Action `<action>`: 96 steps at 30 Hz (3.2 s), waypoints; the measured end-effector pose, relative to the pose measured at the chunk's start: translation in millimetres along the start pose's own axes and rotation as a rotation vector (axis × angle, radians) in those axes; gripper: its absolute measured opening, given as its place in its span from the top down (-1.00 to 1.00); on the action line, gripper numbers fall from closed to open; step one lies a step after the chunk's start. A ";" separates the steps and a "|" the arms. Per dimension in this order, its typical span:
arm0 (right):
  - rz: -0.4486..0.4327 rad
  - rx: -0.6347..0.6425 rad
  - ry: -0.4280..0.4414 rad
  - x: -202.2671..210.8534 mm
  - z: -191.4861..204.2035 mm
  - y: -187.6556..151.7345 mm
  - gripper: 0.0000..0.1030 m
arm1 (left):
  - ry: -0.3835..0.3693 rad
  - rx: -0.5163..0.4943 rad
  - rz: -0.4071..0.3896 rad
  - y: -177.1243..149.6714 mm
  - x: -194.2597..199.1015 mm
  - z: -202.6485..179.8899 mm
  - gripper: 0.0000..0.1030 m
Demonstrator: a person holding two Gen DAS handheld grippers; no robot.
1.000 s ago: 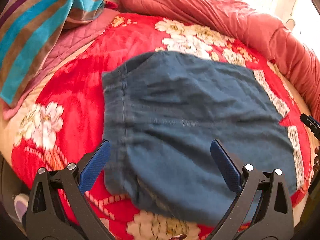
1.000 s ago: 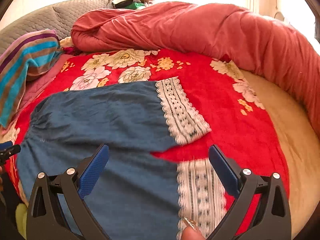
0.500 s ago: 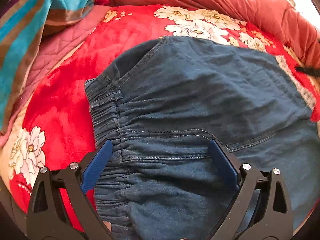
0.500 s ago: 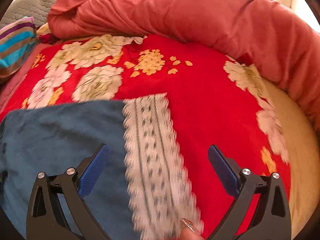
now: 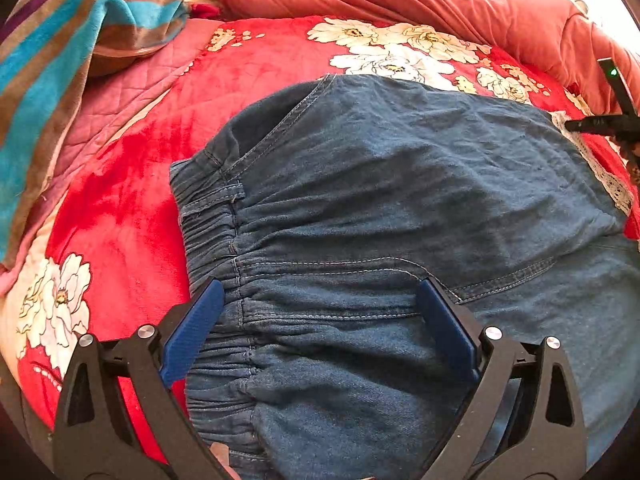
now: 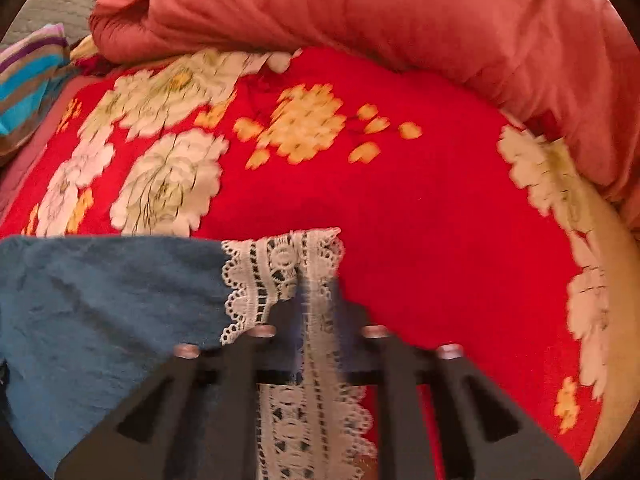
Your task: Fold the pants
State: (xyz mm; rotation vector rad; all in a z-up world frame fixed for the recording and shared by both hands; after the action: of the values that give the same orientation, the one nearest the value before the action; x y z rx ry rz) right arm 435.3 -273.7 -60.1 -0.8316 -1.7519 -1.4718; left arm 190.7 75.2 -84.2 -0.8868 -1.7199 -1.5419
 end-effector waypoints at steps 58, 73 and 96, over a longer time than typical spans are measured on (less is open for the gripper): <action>-0.112 0.574 0.248 59.9 280.8 -5.4 -0.58 | -0.019 0.045 -0.027 65.9 -6.0 84.1 -0.80; -0.157 0.802 0.181 34.6 311.3 -9.0 -0.33 | -0.091 -0.114 -0.155 63.7 32.1 40.2 0.53; -0.288 0.602 0.535 243.3 234.7 -180.4 0.92 | -0.234 -0.087 -0.250 -23.2 109.0 17.5 0.50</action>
State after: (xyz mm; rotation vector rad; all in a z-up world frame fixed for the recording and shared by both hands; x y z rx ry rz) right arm 127.0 -59.4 16.5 0.1234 -1.7736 -1.0876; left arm 110.3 97.2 -8.2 -0.9564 -2.0054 -1.7435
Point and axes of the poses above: each gripper's, at about its wrist camera, not at the fingertips, and x roughly against the way its jaws point, z to its left, y to its top, the point moved 4 cm from there along -x, roughly the way its jaws point, and after that the axes turned 9 degrees about -y, right-handed, at the moved point
